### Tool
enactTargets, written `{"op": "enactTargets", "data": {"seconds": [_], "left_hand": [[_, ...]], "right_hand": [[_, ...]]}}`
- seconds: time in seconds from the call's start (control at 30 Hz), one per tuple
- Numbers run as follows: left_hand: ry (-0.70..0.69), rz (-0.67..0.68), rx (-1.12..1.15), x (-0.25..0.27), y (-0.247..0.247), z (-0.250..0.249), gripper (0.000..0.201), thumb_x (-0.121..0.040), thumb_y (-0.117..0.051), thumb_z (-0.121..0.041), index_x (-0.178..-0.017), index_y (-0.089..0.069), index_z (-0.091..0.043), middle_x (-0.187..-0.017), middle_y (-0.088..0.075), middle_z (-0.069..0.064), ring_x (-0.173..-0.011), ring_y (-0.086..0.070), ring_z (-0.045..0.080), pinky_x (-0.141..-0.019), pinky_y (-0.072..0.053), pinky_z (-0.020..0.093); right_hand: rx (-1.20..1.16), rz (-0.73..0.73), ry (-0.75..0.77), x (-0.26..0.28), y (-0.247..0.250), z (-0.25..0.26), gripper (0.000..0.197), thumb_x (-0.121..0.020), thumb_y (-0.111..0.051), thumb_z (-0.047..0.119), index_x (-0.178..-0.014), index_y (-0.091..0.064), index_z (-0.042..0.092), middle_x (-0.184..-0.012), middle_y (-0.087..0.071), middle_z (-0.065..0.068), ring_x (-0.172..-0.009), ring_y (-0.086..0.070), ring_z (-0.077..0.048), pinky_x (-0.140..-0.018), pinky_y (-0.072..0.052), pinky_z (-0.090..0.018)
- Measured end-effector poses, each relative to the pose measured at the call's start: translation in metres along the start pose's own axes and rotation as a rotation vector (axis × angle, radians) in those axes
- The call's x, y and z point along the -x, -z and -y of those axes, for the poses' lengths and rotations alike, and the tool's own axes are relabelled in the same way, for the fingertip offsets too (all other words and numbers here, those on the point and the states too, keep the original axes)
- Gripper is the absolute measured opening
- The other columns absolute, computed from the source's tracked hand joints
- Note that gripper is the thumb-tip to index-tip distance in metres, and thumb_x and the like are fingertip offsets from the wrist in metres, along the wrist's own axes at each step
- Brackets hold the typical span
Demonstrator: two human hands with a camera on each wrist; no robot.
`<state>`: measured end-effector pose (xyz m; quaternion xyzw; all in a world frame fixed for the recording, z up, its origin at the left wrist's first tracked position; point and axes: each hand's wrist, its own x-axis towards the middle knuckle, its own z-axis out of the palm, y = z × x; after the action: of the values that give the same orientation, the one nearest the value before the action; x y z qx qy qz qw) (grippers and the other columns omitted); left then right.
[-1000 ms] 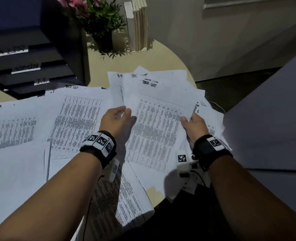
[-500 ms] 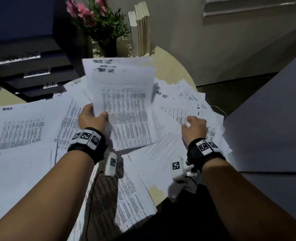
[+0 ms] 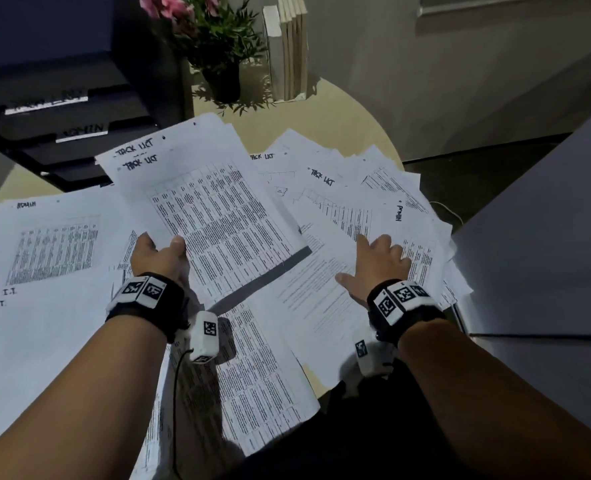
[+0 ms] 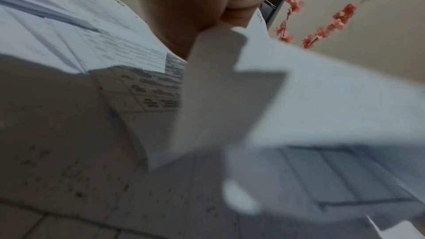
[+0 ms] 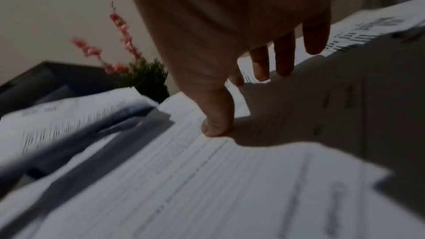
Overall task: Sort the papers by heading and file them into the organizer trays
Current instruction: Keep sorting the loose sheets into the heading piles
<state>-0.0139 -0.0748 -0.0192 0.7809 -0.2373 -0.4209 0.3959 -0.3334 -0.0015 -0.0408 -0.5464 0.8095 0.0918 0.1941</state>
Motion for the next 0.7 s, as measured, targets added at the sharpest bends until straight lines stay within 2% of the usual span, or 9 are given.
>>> {"op": "enactTargets", "data": {"seconds": [0.03, 0.1, 0.17, 0.27, 0.33, 0.4, 0.47, 0.53, 0.7], "left_hand": [[0.014, 0.008, 0.022, 0.000, 0.002, -0.002, 0.077, -0.093, -0.065, -0.024, -0.155, -0.020, -0.019, -0.068, -0.068, -0.017, -0.072, -0.066, 0.022, -0.065, -0.046, 0.032], [0.044, 0.005, 0.083, -0.001, 0.004, -0.005, 0.080, -0.093, -0.066, -0.021, -0.156, -0.017, -0.021, -0.082, -0.067, 0.003, -0.059, -0.064, 0.017, -0.053, -0.043, 0.025], [0.061, 0.035, 0.150, 0.001, 0.006, -0.008, 0.078, -0.094, -0.064, -0.014, -0.156, -0.017, -0.019, -0.101, -0.071, 0.013, -0.069, -0.066, 0.009, -0.047, -0.042, 0.016], [0.069, 0.125, 0.211, 0.009, 0.008, -0.011, 0.080, -0.095, -0.061, -0.005, -0.156, -0.014, -0.026, -0.145, -0.048, 0.017, -0.103, -0.066, 0.009, -0.083, -0.051, 0.021], [0.016, 0.200, 0.180, 0.015, 0.008, -0.014, 0.082, -0.094, -0.060, -0.001, -0.156, -0.015, -0.030, -0.149, -0.039, 0.016, -0.087, -0.064, 0.005, -0.076, -0.053, 0.022], [-0.080, 0.267, 0.031, 0.018, 0.006, -0.017, 0.072, -0.094, -0.060, 0.001, -0.153, -0.026, -0.022, -0.142, -0.045, 0.010, -0.089, -0.061, 0.012, -0.085, -0.048, 0.030], [-0.155, 0.350, -0.118, 0.020, 0.005, -0.023, 0.047, -0.091, -0.060, 0.004, -0.135, -0.050, -0.009, -0.106, -0.063, 0.011, -0.087, -0.065, 0.029, -0.081, -0.050, 0.043], [-0.207, 0.368, -0.185, 0.019, 0.005, -0.034, 0.026, -0.088, -0.063, 0.002, -0.111, -0.061, -0.010, -0.076, -0.064, 0.015, -0.065, -0.063, 0.033, -0.064, -0.054, 0.057], [-0.383, 0.277, -0.195, 0.021, 0.002, -0.063, 0.033, -0.087, -0.065, 0.004, -0.115, -0.060, -0.012, -0.107, -0.068, 0.011, -0.096, -0.066, 0.028, -0.093, -0.053, 0.045]], "right_hand": [[0.006, 0.028, 0.000, 0.002, 0.000, 0.002, 0.083, -0.081, -0.066, 0.059, -0.146, -0.027, 0.023, -0.140, -0.040, -0.014, -0.128, -0.040, -0.037, -0.104, -0.033, -0.050], [-0.062, 0.035, -0.022, -0.004, 0.003, 0.002, 0.063, -0.086, -0.065, 0.048, -0.136, -0.039, 0.018, -0.132, -0.052, -0.013, -0.122, -0.049, -0.035, -0.100, -0.038, -0.047], [-0.131, 0.058, -0.011, -0.013, 0.015, -0.002, 0.038, -0.092, -0.058, 0.037, -0.122, -0.052, 0.014, -0.126, -0.056, -0.012, -0.114, -0.053, -0.035, -0.095, -0.042, -0.043], [-0.317, -0.046, 0.019, -0.023, 0.038, -0.012, 0.015, -0.093, -0.054, 0.025, -0.100, -0.060, 0.013, -0.117, -0.052, -0.014, -0.100, -0.057, -0.035, -0.087, -0.049, -0.038], [-0.445, -0.141, 0.044, -0.025, 0.054, -0.018, 0.007, -0.093, -0.052, 0.014, -0.086, -0.053, 0.015, -0.096, -0.057, -0.007, -0.081, -0.058, -0.029, -0.066, -0.046, -0.031], [-0.430, -0.196, 0.081, -0.025, 0.069, -0.022, 0.014, -0.091, -0.048, 0.004, -0.087, -0.051, 0.017, -0.081, -0.058, -0.002, -0.069, -0.055, -0.025, -0.055, -0.043, -0.029], [-0.288, -0.243, 0.165, -0.028, 0.084, -0.024, 0.025, -0.085, -0.049, -0.005, -0.097, -0.055, 0.016, -0.085, -0.059, -0.005, -0.076, -0.057, -0.030, -0.063, -0.049, -0.033], [-0.237, -0.256, 0.263, -0.034, 0.090, -0.023, 0.036, -0.082, -0.049, -0.010, -0.107, -0.058, 0.015, -0.094, -0.060, -0.006, -0.085, -0.059, -0.031, -0.071, -0.049, -0.034], [-0.516, -0.213, 0.337, -0.049, 0.088, -0.022, 0.055, -0.095, -0.044, -0.003, -0.144, -0.045, 0.021, -0.135, -0.054, -0.005, -0.122, -0.054, -0.020, -0.098, -0.043, -0.028]]}}
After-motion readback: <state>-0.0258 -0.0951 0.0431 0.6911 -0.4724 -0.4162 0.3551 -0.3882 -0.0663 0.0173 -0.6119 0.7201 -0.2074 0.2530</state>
